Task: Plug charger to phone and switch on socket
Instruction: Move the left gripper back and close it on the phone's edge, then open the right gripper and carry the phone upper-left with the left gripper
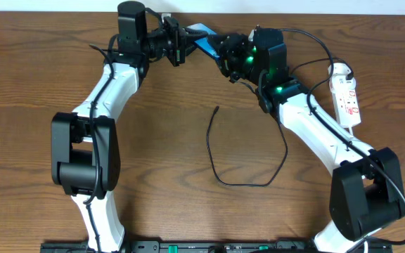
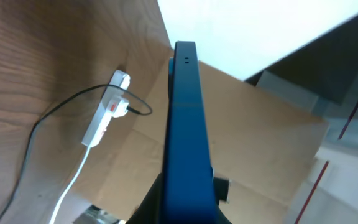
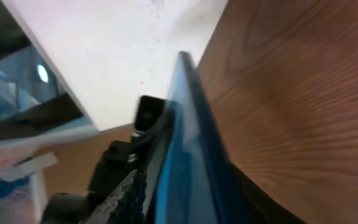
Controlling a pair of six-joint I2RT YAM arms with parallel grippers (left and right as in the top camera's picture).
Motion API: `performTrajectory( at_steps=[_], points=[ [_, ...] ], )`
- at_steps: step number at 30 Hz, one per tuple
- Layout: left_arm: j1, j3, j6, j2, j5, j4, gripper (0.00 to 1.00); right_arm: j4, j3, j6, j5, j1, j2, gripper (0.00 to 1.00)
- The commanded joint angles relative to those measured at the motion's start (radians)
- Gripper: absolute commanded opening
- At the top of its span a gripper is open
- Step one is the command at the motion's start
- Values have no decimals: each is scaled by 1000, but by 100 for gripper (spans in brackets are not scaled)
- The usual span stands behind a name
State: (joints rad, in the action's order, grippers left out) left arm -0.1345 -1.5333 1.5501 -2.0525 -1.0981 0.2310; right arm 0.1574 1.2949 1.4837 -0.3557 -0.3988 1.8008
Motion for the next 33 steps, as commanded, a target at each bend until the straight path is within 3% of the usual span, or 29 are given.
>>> performTrajectory(
  at_steps=[1,10,22,33],
  points=[
    [25,-15,-109,14,-101,7,7,-24,13,-129,-2,31,-30,32],
    [29,-15,-89,14,-119,7,7,-17,13,-138,-7,48,-30,20],
    [27,-15,-22,14,-62,7,7,37,13,-41,-77,34,-30,9],
    [27,-15,-21,14,-42,7,7,37,13,-17,-77,5,-30,16]
  ],
)
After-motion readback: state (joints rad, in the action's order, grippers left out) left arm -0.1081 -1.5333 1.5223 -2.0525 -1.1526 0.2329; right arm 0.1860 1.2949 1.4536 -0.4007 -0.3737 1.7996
